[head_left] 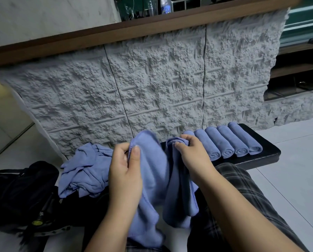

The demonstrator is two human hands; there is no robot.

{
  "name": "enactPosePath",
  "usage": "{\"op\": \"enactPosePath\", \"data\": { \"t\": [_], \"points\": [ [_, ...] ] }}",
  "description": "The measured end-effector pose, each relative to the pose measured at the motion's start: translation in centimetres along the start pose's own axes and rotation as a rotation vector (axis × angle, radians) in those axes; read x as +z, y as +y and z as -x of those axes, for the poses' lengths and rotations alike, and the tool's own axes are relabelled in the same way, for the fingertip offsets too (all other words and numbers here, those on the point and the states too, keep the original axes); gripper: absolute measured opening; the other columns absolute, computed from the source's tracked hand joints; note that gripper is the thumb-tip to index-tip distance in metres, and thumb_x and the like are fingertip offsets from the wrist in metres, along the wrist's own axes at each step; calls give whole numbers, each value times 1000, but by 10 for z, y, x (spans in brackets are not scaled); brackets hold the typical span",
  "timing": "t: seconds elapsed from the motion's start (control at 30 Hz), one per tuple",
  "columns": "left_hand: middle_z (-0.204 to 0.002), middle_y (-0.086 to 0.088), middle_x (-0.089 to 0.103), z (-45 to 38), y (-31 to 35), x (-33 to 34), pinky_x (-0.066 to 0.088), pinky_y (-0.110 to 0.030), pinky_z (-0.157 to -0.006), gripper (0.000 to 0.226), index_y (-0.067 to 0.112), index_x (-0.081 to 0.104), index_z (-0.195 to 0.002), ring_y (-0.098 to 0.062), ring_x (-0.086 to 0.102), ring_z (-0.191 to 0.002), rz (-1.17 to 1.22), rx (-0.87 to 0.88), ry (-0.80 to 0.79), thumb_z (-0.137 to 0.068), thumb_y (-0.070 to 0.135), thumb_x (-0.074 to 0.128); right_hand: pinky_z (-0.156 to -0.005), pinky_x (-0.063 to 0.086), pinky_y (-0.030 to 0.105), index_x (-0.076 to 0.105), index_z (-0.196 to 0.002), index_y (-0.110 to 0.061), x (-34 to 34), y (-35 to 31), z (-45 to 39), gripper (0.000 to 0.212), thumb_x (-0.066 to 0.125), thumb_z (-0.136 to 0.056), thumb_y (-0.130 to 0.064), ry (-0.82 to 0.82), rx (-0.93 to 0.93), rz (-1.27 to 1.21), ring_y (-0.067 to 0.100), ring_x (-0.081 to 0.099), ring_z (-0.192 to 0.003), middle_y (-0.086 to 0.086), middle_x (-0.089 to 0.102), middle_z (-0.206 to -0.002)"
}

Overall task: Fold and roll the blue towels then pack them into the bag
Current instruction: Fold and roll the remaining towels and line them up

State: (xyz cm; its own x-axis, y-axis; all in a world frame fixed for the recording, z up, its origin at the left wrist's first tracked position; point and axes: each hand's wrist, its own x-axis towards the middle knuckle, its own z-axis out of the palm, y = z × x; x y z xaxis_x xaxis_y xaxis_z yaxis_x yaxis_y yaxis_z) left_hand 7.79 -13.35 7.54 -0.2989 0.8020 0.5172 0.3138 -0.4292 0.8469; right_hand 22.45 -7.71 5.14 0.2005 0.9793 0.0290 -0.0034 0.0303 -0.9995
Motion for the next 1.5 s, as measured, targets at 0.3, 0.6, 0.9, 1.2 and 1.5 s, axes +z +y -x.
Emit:
{"op": "enactPosePath", "data": {
  "t": [0.3,0.6,0.9,1.2,1.5],
  "points": [
    [-93,-10,67,8,-3,10,50,-33,-86,45,29,44,-134,-17,65,-87,15,-135,-287,-93,12,52,-68,47,20,64,-85,-12,5,-33,30,7,61,-89,-7,-398,-149,-207,10,57,-74,3,65,-79],
    [-80,-4,68,1,-11,-2,47,-37,-76,7,30,55,-88,-15,62,-77,-4,-180,-160,-86,25,58,-61,39,15,56,-81,-18,5,-30,29,22,57,-80,4,-298,-274,112,2,46,-62,-7,54,-69],
    [-77,3,67,-13,-3,-26,45,-20,-65,12,27,51,-95,-8,60,-69,43,-213,39,-92,16,54,-45,30,12,50,-68,-10,-11,-16,16,24,64,-87,-16,-32,-177,134,1,36,-44,-6,45,-53],
    [-70,7,64,5,8,-6,40,-11,-62,25,22,59,-83,1,55,-63,27,-177,-172,-91,0,52,-48,27,21,36,-51,-20,13,-24,33,42,55,-87,-14,-215,-56,83,7,30,-49,-9,34,-47],
    [-95,17,64,11,9,-5,52,-43,-79,42,45,62,-94,-21,63,-82,-146,-33,-474,-78,10,45,-45,28,17,36,-57,-17,-2,-36,31,41,55,-89,-3,-314,13,-198,6,31,-45,-8,35,-49]
  ]
}}
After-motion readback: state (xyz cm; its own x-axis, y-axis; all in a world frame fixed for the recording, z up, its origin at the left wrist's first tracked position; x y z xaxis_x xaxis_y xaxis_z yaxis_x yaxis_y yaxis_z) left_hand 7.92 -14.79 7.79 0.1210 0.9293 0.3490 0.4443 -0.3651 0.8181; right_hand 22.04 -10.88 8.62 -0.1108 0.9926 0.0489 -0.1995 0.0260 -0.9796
